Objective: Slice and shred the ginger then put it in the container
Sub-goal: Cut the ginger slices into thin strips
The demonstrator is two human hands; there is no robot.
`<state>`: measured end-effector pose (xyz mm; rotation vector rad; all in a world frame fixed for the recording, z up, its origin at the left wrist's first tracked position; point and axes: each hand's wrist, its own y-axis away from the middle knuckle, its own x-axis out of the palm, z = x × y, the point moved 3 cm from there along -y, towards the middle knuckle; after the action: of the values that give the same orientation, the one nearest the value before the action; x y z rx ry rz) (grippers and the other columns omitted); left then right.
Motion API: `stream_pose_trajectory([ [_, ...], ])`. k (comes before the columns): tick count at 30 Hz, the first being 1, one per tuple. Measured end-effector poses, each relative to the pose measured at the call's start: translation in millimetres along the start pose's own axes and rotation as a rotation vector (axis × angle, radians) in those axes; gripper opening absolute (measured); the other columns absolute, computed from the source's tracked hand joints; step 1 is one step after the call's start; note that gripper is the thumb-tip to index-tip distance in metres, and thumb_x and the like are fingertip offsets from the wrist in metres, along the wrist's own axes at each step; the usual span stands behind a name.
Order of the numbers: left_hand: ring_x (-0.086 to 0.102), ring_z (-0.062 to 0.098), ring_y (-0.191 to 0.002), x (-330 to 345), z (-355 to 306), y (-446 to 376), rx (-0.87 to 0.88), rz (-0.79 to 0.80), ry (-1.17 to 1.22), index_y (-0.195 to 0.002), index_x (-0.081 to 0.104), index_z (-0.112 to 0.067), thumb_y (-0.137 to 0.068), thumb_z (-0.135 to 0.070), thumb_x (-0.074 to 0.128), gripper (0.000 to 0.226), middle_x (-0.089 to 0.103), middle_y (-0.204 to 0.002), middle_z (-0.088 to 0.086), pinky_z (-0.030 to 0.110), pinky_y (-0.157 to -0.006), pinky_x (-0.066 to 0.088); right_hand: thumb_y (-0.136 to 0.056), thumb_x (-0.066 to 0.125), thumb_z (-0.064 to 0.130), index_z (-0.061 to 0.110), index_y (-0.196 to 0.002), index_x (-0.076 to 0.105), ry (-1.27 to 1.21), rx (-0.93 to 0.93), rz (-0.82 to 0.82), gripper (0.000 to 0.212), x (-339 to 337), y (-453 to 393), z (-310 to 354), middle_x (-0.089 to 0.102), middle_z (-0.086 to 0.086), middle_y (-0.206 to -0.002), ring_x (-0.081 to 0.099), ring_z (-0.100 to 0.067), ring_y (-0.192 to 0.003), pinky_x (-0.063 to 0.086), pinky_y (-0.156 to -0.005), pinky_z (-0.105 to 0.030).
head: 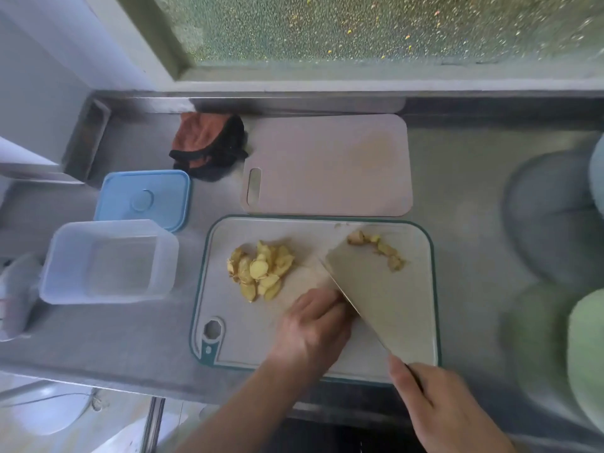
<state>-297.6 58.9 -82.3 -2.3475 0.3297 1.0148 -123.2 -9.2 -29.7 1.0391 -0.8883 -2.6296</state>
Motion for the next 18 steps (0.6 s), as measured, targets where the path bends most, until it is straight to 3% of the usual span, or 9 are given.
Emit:
stream_pose_trajectory([
  [1,0.068,0.027,-0.080,-1.2,1.1,-0.1,-0.002,0.002,-0.002,-0.089,0.075,-0.003,-0.085,0.000,0.076,0.006,0.071,-0.093,0.009,0.037,-0.071,0.057,-0.070,0.011,0.084,0.033,-0.064,0.052,0.008,-0.008,-0.013,0.066,-1.1,0.1,1.5,0.055,0.005,-0.054,0.050,-0.011,-0.054,0.043,-0.057,-0.027],
  [5,0.065,0.026,-0.080,-3.0,1.7,1.9,0.008,0.002,0.011,-0.085,0.074,0.000,-0.082,0.003,0.076,0.005,0.069,-0.091,0.010,0.031,-0.076,0.056,-0.073,0.011,0.083,0.025,-0.064,0.054,0.025,0.035,0.037,0.073,1.6,2.8,2.3,0.062,-0.004,-0.062,0.060,-0.013,-0.063,0.046,-0.064,-0.029],
  [10,0.060,0.031,-0.068,0.0,4.1,1.8,-0.033,0.004,0.031,-0.075,0.071,0.002,-0.078,0.007,0.079,0.009,0.061,-0.075,0.011,0.033,-0.068,0.053,-0.060,0.002,0.088,0.042,-0.078,0.052,0.077,0.073,0.039,0.070,0.7,8.4,5.1,0.061,-0.005,-0.065,0.060,-0.012,-0.068,0.048,-0.065,-0.028],
  [18,0.058,0.033,-0.066,1.5,4.6,1.8,-0.029,0.023,0.010,-0.076,0.072,0.002,-0.079,0.008,0.077,0.008,0.058,-0.072,0.012,0.037,-0.062,0.050,-0.065,0.005,0.087,0.047,-0.072,0.049,0.064,-0.044,0.046,0.061,-4.3,0.5,8.9,0.056,0.018,-0.057,0.051,-0.008,-0.054,0.035,-0.050,-0.025],
])
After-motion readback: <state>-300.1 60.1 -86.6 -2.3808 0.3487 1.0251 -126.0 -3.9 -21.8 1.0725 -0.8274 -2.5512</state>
